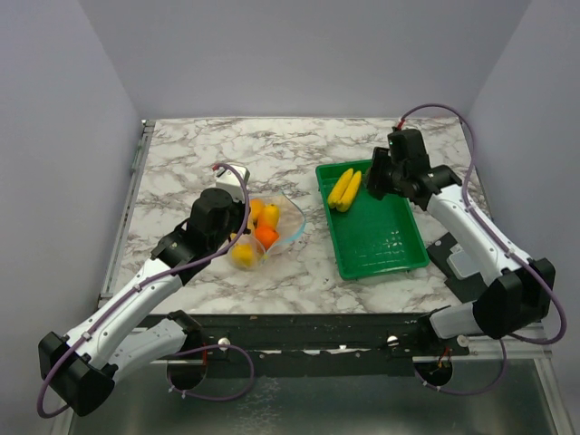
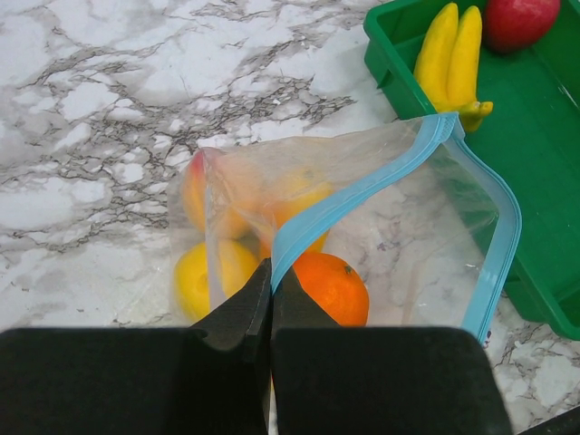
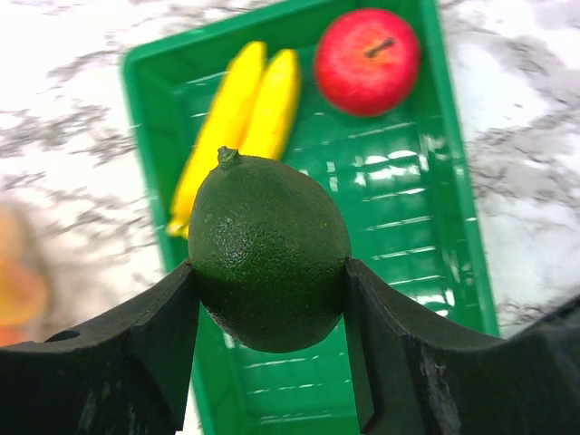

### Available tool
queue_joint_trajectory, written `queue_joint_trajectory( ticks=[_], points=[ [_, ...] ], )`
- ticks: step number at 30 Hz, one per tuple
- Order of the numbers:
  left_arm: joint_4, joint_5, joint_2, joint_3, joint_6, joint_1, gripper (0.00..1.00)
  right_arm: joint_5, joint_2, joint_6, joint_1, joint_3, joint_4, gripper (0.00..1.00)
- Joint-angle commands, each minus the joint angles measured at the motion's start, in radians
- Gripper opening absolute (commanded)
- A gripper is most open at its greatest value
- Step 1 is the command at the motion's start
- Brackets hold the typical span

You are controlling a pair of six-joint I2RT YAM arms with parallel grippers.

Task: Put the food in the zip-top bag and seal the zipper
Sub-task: Pick up the fake fruit from the bin, then place the fake fruit in the zipper food storage bag.

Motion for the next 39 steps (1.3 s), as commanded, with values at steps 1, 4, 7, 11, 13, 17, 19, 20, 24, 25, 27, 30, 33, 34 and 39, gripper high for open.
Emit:
queue_joint_trajectory(
  ticks=[1, 4, 7, 11, 13, 17, 19, 20, 24, 25, 27, 30, 33, 34, 39],
  points=[
    [0.019, 0.019, 0.001, -0.003, 0.005, 0.004, 0.00, -0.267, -0.101, 0.013, -0.003, -0.014, 0.046, 0.36],
    [0.019, 0.019, 0.001, -0.004, 0.004, 0.004, 0.00, -0.405, -0.139, 0.032, -0.001, -0.015, 0.059, 0.34],
    [0.019, 0.018, -0.001, -0.005, 0.004, 0.004, 0.00, -0.502, -0.173, 0.051, 0.009, -0.019, 0.081, 0.34],
    [0.018, 0.015, -0.005, -0.005, 0.004, 0.004, 0.00, -0.601, -0.213, 0.077, 0.022, -0.021, 0.108, 0.34],
    [0.017, 0.013, -0.007, -0.006, 0.005, 0.004, 0.00, -0.635, -0.228, 0.088, 0.032, -0.024, 0.122, 0.34],
    [0.017, 0.012, -0.008, -0.007, 0.004, 0.005, 0.00, -0.694, -0.248, 0.110, 0.063, -0.032, 0.157, 0.33],
    [0.017, 0.012, -0.010, -0.009, 0.004, 0.005, 0.00, -0.713, -0.250, 0.117, 0.082, -0.031, 0.166, 0.33],
    [0.017, 0.010, -0.010, -0.008, 0.004, 0.005, 0.00, -0.715, -0.250, 0.119, 0.094, -0.029, 0.170, 0.33],
    [0.017, 0.010, -0.010, -0.008, 0.004, 0.004, 0.00, -0.718, -0.242, 0.126, 0.157, -0.018, 0.187, 0.33],
    [0.017, 0.010, -0.010, -0.009, 0.004, 0.005, 0.00, -0.718, -0.236, 0.128, 0.173, -0.015, 0.194, 0.33],
    [0.017, 0.009, -0.011, -0.008, 0.004, 0.005, 0.00, -0.717, -0.221, 0.124, 0.214, -0.007, 0.197, 0.33],
    [0.017, 0.009, -0.010, -0.009, 0.004, 0.006, 0.00, -0.690, -0.189, 0.120, 0.266, 0.010, 0.194, 0.33],
    [0.017, 0.009, -0.010, -0.011, 0.004, 0.004, 0.00, -0.645, -0.151, 0.106, 0.326, 0.032, 0.190, 0.33],
    [0.018, 0.008, -0.009, -0.010, 0.005, 0.004, 0.00, -0.627, -0.136, 0.101, 0.348, 0.044, 0.185, 0.33],
    [0.017, 0.008, -0.006, -0.010, 0.005, 0.004, 0.00, -0.522, -0.034, 0.069, 0.448, 0.111, 0.148, 0.33]
  ],
)
